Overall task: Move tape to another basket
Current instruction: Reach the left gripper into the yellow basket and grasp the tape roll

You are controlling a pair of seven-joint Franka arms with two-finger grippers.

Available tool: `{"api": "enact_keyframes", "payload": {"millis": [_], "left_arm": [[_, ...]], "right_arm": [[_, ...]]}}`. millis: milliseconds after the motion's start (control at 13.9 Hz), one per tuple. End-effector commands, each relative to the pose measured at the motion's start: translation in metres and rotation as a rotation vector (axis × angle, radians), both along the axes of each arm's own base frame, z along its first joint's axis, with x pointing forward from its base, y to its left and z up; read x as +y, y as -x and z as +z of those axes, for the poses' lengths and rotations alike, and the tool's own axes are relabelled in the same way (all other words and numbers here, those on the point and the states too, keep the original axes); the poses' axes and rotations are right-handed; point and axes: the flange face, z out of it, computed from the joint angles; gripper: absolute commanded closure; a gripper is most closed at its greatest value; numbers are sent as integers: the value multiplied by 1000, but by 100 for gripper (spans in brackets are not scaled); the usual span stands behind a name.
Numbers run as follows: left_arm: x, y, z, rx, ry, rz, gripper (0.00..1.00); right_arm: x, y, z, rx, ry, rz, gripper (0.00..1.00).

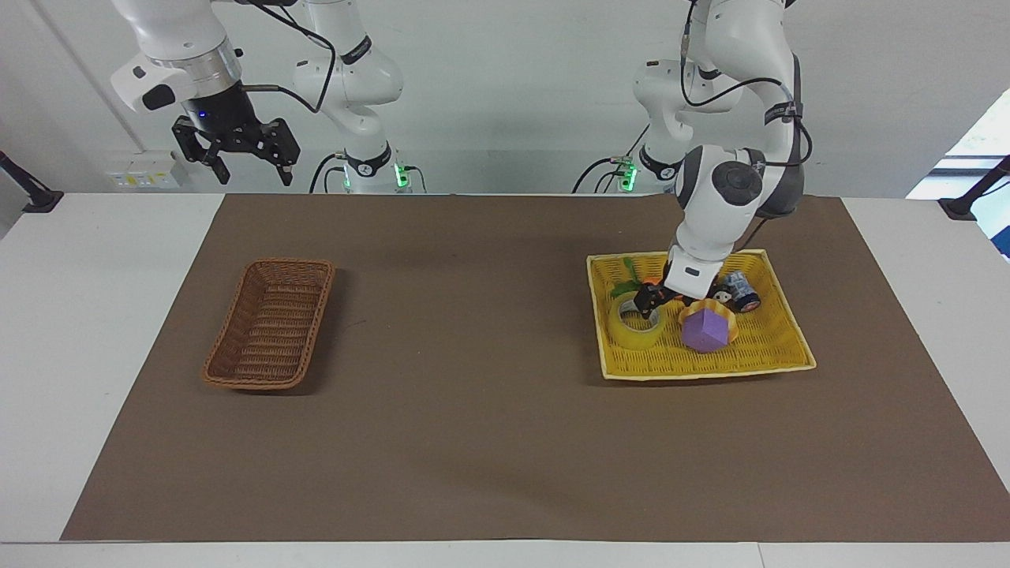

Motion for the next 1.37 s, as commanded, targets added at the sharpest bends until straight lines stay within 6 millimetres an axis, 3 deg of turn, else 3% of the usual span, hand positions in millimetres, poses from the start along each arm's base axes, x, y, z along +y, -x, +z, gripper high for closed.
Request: {"api": "enact_keyframes", "payload": {"millis": [0,216,361,577,721,1298], "left_arm": [[3,20,-15,0,2,23,24],[7,21,-17,4,4,28,43],[3,19,-39,8,5,27,54],[3,18,-45,18,2,21,100],[4,14,-39,13,4,22,100],[13,-26,54,32,37,58,100]], "right_arm": [[-2,6,-1,11,-13,-9,0],[-2,6,-1,12,-13,-9,0],[-2,6,-1,14,-13,-9,0],[-2,6,-1,12,-13,-9,0],[-2,6,-1,12,-13,-9,0],[5,9,-2,31,-36,0,0]]}}
